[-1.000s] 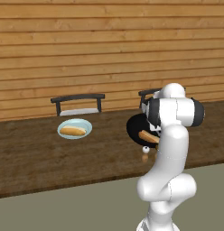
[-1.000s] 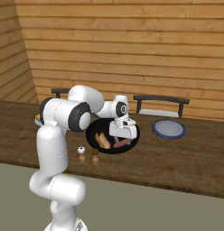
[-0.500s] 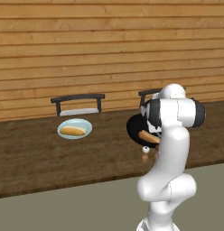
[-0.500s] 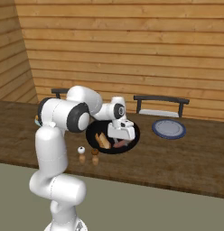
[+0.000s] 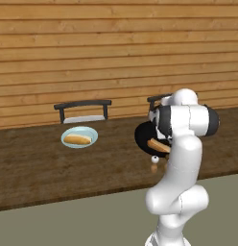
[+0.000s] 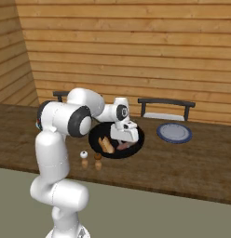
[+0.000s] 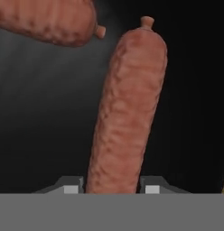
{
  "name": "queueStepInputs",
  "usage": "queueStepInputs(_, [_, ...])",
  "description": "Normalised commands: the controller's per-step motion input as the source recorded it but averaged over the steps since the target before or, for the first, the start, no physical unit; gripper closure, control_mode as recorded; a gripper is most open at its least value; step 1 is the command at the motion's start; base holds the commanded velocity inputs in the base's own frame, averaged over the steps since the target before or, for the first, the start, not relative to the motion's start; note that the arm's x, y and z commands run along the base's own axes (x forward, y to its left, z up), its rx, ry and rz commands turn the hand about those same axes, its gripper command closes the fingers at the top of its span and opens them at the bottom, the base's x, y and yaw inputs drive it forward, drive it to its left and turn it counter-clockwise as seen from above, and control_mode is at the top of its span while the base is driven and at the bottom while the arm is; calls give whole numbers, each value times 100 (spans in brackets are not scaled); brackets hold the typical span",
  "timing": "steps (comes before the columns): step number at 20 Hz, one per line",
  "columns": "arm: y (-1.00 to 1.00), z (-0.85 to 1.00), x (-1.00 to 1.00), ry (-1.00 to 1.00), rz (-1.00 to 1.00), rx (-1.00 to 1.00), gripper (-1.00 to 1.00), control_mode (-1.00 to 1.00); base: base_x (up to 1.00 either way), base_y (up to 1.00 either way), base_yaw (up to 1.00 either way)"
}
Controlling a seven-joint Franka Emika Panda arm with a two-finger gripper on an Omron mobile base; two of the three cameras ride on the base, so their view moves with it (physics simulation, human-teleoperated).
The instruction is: Place one bun and one sausage from the bowl on each plate.
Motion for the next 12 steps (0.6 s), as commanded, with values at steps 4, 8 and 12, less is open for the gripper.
queueStepInputs(4, [17,97,-53,-21,4,0,100,-100,0,0,0])
queueStepInputs(8, [77,80,-20,-33,45,3,100,-100,0,0,0])
queueStepInputs(12, [94,47,0,-35,59,17,100,-100,0,0,0])
